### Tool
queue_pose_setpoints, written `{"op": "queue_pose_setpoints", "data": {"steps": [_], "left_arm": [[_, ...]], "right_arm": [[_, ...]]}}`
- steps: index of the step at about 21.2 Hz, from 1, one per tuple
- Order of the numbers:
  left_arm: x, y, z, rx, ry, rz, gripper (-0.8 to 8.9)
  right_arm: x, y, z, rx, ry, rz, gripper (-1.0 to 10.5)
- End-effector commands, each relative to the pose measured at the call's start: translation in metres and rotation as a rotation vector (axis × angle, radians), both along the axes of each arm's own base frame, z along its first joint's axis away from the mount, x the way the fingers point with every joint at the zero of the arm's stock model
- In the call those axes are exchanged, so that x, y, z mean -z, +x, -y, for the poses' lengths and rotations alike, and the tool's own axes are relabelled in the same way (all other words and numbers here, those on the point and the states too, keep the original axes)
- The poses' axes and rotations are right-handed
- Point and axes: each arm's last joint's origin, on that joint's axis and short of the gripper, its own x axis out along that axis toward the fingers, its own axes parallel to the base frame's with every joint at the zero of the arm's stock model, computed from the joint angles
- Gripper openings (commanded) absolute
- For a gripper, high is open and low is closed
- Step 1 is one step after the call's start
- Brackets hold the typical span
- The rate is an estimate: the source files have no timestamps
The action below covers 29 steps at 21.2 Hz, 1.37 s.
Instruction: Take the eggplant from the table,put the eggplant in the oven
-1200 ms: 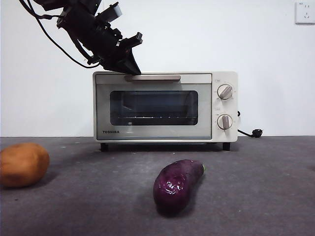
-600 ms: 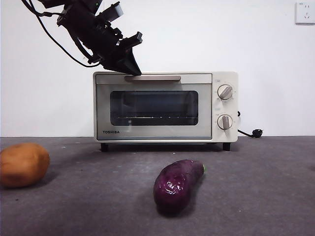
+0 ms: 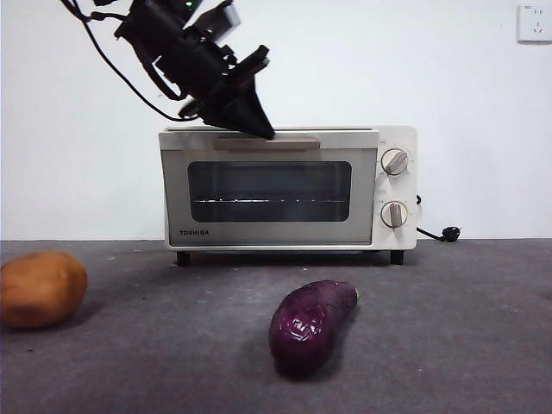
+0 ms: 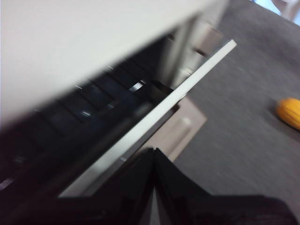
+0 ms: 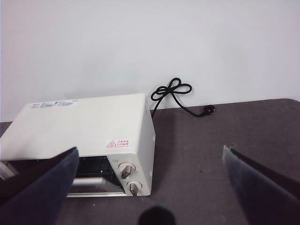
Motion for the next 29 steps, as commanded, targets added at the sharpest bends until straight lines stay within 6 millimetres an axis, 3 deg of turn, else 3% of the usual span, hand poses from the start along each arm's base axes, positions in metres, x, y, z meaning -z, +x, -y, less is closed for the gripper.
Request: {"op": "queue_pose_setpoints", "data": {"steps": [1, 14, 29], "left_arm": [[0.032, 0.000, 0.002, -0.009, 0.082, -0.108, -0.07], [0.041, -0.022, 0.017, 0.126, 0.076, -0.286, -0.07], [0.042, -0.027, 0.018, 0.150, 0.070, -0.338, -0.06]], "right_arm": [[-0.001, 0.000, 0.000, -0.007, -0.010, 0.009, 6.6], [-0.003, 0.001, 0.000, -0.007, -0.009, 0.031, 6.6], [-0.003, 0.001, 0.000, -0.007, -0.009, 0.032, 6.6]]}}
